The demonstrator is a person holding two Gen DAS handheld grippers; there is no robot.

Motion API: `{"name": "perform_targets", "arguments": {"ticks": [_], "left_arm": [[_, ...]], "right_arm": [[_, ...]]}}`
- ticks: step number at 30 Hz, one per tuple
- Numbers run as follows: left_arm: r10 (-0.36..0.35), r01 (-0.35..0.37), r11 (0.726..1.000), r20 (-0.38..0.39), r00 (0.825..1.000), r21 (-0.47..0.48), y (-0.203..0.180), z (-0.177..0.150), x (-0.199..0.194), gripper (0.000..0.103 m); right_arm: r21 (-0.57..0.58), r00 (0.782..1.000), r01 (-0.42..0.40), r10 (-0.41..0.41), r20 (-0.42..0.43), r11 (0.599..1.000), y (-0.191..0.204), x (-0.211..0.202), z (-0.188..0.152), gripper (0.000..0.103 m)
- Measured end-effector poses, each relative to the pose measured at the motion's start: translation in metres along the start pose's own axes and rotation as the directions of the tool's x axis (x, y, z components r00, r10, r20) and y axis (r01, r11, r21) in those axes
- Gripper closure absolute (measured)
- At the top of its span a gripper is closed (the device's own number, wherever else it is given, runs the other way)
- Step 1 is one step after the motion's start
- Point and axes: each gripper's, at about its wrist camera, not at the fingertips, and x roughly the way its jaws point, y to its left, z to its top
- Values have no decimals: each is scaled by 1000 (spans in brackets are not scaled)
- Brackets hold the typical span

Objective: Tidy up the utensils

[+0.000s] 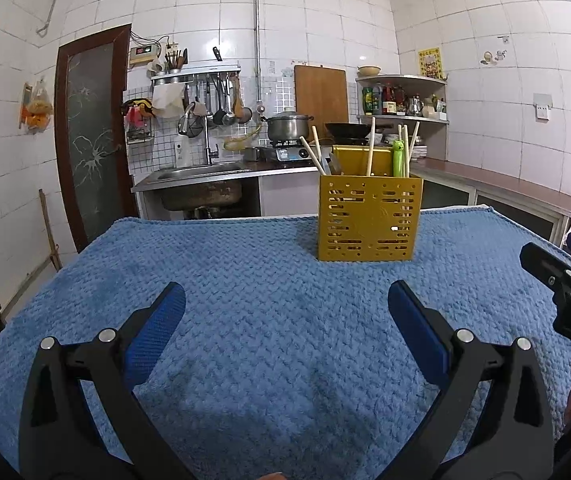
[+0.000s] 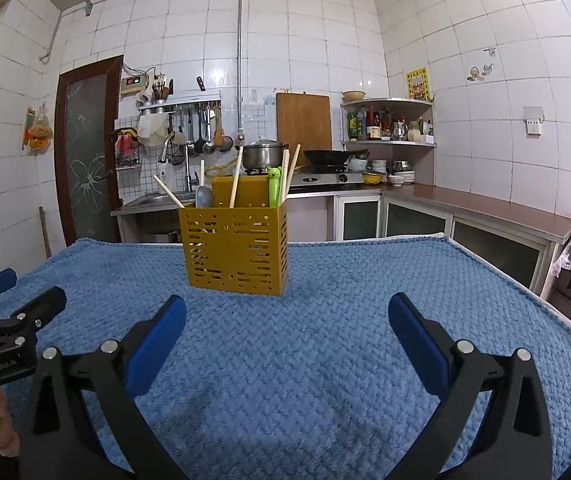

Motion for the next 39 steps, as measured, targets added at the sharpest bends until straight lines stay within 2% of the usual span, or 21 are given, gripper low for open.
{"name": "perform_targets", "arguments": {"ticks": [14, 30, 39], "left_arm": [[-2, 2, 1000, 4, 1000, -13, 2, 1, 0, 5], [-15, 13, 999, -30, 999, -47, 8, 1, 8, 5], [-7, 7, 1000, -13, 1000, -27, 3, -1, 5, 5]], "right_arm": [[-20, 1000, 5, -6, -21, 1000, 2, 7, 0, 4], [-21, 1000, 11, -11, -11, 1000, 2, 5, 0, 4], [-20, 1000, 10, -11, -12, 1000, 0, 5, 0, 4]]}}
